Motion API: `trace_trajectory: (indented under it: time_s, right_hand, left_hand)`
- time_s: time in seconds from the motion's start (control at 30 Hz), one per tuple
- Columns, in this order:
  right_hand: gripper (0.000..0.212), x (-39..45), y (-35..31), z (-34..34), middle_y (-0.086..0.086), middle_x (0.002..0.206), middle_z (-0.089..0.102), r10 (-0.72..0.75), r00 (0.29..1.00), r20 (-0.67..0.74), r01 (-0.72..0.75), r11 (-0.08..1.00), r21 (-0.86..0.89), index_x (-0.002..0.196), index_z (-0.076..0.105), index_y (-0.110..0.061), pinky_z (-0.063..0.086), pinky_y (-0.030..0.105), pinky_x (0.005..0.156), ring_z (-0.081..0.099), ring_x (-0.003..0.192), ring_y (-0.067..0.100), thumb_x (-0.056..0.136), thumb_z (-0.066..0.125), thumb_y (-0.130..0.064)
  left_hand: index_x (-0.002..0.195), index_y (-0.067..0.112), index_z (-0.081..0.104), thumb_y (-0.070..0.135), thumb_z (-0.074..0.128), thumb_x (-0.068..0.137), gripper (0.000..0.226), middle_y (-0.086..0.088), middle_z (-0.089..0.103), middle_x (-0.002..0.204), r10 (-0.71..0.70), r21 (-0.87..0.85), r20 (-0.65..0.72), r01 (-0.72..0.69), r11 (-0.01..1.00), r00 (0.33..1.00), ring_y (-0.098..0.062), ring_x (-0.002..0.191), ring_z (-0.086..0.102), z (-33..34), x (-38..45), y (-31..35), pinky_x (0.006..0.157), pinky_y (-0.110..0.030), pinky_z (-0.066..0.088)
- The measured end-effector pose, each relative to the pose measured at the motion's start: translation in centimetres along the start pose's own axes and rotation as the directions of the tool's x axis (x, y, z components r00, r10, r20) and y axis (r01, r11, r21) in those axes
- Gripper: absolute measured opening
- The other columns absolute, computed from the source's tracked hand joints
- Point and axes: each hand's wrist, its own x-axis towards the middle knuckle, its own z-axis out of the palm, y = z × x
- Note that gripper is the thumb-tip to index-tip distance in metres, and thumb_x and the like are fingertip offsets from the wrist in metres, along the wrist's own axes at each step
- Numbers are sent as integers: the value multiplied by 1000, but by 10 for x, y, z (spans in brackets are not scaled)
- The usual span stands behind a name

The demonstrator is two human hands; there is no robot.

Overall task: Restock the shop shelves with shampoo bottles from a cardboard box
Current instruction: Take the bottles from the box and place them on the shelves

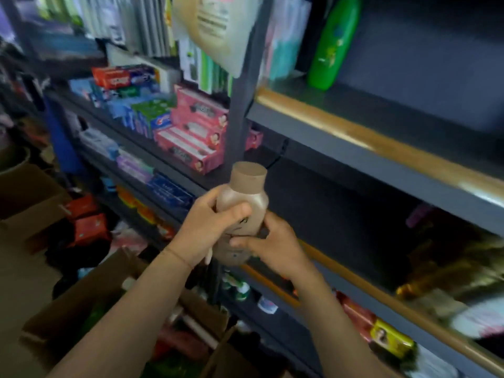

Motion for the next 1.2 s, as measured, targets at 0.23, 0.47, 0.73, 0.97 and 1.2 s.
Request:
trace_trajectory:
  time_s: [0.23, 0.47, 0.73, 0.97, 1.2]
  right_hand:
    - [48, 22, 12, -49, -22, 100, 60, -71, 933, -354, 70, 997, -16, 109, 59, -29, 42, 4, 78, 57, 91, -15, 73, 86, -14]
    - [62, 83, 44, -67, -6, 112, 60, 142, 924, -354, -119, 989, 85, 131, 48, -27, 62, 41, 75, 62, 104, 17, 79, 81, -20]
    - [46, 140, 72, -72, 1, 114, 63, 274, 860, -432, -119, 928, 352, 110, 49, -29, 61, 49, 78, 65, 107, 23, 78, 82, -23]
    - [39, 171, 88, -83, 1, 113, 66, 262, 841, -474, -75, 923, 377, 107, 54, -23, 60, 48, 81, 67, 104, 22, 79, 81, -19]
    - [38, 182, 87, -86, -4, 110, 60, 311, 846, -433, -89, 883, 461, 118, 53, -19, 61, 39, 70, 64, 102, 19, 87, 75, -25]
  left_hand:
    - [130, 38, 53, 30, 41, 107, 27, 19, 56, 125, -147, 278, 88, 118, 953, 985, -11, 130, 48, 28, 46, -49, 102, -22, 37]
    - [147, 22, 46, 28, 53, 101, 47, 5, 34, 158, -118, 801, 264, -149, 579, 957, -12, 151, 13, 20, 76, -96, 121, -33, 15]
    - [122, 21, 68, 18, 60, 98, 26, 16, 56, 118, 149, 676, 237, -273, 685, 960, -11, 131, 34, 4, 82, -114, 111, -24, 29]
    - [119, 21, 70, 14, 64, 93, 28, 17, 57, 116, 235, 633, 180, -295, 715, 955, -1, 122, 33, 7, 83, -129, 100, 0, 18]
    - [118, 22, 70, 11, 63, 90, 31, 18, 56, 116, 210, 616, 176, -274, 738, 962, 1, 121, 31, 8, 83, -127, 98, 3, 15]
